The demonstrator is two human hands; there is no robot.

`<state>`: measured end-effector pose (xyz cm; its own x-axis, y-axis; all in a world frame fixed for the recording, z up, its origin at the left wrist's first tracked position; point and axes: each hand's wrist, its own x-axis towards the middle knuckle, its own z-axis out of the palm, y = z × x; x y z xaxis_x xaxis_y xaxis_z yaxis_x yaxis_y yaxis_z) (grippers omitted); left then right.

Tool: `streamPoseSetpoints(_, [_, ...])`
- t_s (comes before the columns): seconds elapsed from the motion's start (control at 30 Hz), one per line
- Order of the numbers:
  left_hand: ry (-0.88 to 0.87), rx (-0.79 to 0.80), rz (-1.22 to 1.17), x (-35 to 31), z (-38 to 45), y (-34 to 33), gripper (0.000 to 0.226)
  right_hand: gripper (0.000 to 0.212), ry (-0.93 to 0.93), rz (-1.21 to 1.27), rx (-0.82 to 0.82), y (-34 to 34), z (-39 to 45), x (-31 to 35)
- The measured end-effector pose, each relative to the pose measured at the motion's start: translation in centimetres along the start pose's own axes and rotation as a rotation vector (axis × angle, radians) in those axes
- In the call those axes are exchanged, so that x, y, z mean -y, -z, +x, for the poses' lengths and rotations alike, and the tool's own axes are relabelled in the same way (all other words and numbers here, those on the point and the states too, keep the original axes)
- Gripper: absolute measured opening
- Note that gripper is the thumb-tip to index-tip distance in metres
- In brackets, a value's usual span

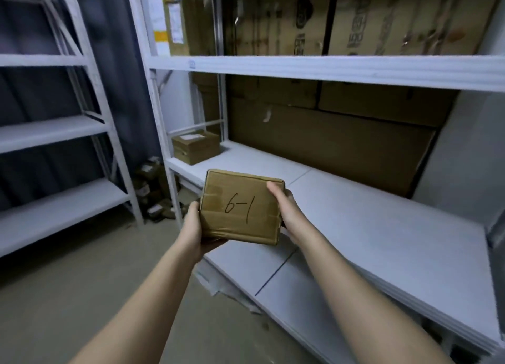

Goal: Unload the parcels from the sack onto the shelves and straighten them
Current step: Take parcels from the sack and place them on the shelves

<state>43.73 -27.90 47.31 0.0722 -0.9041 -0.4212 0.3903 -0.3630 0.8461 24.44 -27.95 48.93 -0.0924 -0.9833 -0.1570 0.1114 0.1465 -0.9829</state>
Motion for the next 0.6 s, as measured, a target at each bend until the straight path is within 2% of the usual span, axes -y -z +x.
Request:
streamPoseSetpoints(0.4, [-0.361, 0.08, -0.075, -21.0, 3.7, 1.2, 0.042, 0.067, 0.412, -0.051, 0.052, -13.1, 8.5, 17.1])
streamPoseSetpoints(0.6, [-0.608, 0.064, 0.059, -30.3, 5.3, 0.0, 0.06, 0.071, 0.582, -0.103, 0.014, -17.3, 11.8, 25.6])
